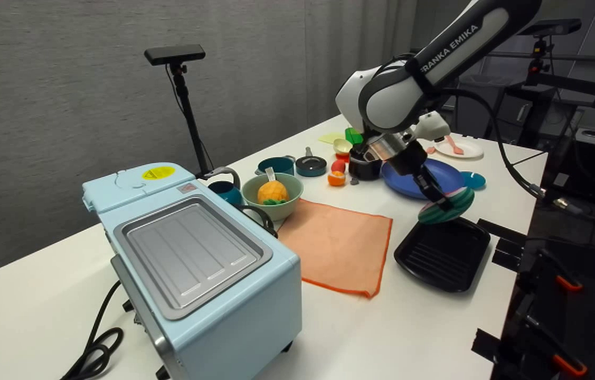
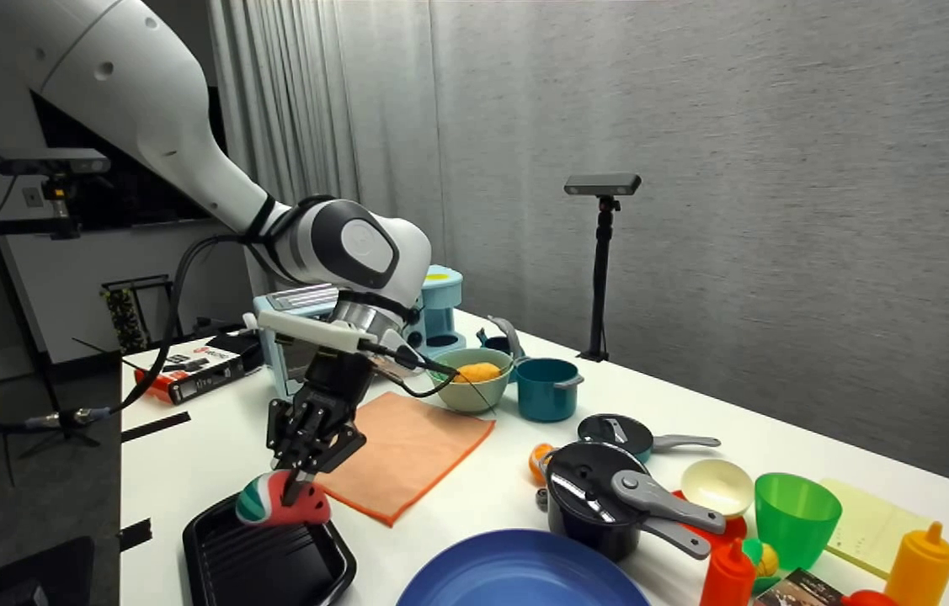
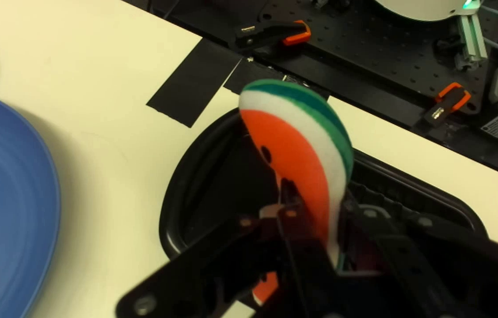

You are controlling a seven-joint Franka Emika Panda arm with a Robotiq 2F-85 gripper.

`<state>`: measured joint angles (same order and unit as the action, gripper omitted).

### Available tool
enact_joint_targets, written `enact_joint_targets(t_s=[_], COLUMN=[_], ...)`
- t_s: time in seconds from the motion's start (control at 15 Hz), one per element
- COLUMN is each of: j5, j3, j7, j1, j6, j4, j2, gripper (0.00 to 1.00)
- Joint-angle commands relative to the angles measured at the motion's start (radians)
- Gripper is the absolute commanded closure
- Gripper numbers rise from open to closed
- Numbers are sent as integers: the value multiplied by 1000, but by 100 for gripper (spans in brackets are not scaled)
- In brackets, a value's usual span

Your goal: Put the orange and pineapple plushies on the black plate

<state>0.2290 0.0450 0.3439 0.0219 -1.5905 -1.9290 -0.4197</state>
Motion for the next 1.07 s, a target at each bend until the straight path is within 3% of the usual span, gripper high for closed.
enact_joint_targets(t_s=[0.0, 0.33, 0.47, 1.0], j5=[45, -17, -75, -189], j3=[4, 5, 0, -11], j7=[-11, -18, -54, -159], j1=[9, -15, -32, -48], j6=[34, -5, -61, -352], j4=[38, 70, 82, 154], j2=[-18, -3, 13, 45], gripper=[47, 10, 0, 0])
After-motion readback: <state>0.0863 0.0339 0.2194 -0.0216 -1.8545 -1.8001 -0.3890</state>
